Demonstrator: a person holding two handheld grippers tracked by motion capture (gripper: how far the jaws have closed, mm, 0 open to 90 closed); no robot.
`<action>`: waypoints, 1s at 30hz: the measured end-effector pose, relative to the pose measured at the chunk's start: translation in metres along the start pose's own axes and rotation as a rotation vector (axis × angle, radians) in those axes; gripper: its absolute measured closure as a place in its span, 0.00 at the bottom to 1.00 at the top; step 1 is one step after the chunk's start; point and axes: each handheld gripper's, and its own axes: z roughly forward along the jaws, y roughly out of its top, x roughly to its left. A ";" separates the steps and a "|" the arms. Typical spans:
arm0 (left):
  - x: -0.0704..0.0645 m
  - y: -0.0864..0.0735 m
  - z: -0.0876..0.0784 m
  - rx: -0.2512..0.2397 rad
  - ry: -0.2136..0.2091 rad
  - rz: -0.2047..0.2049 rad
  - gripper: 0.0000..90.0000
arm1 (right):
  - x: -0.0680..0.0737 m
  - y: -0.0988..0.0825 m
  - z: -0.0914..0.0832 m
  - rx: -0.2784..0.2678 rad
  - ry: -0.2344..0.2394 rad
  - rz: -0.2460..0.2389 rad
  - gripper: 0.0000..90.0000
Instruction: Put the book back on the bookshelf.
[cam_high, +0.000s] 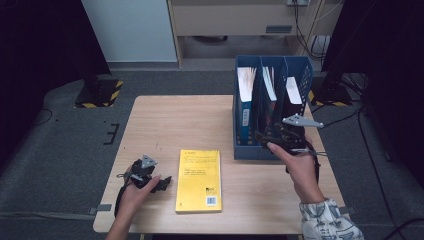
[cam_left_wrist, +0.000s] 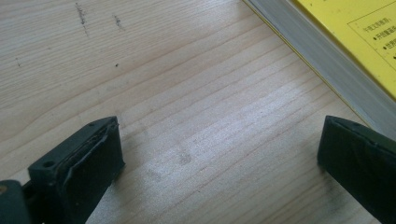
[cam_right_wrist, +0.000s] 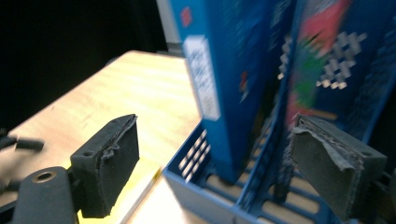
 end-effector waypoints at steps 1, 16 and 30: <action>0.000 -0.001 0.000 -0.006 -0.002 0.003 0.00 | 0.006 -0.008 0.004 0.008 0.022 -0.005 0.17; 0.001 -0.001 0.000 -0.018 -0.022 0.017 0.01 | 0.030 -0.047 0.019 0.037 0.120 -0.059 0.22; -0.011 0.004 -0.009 -0.083 -0.108 0.023 0.05 | 0.055 -0.079 0.044 0.162 0.172 -0.114 0.22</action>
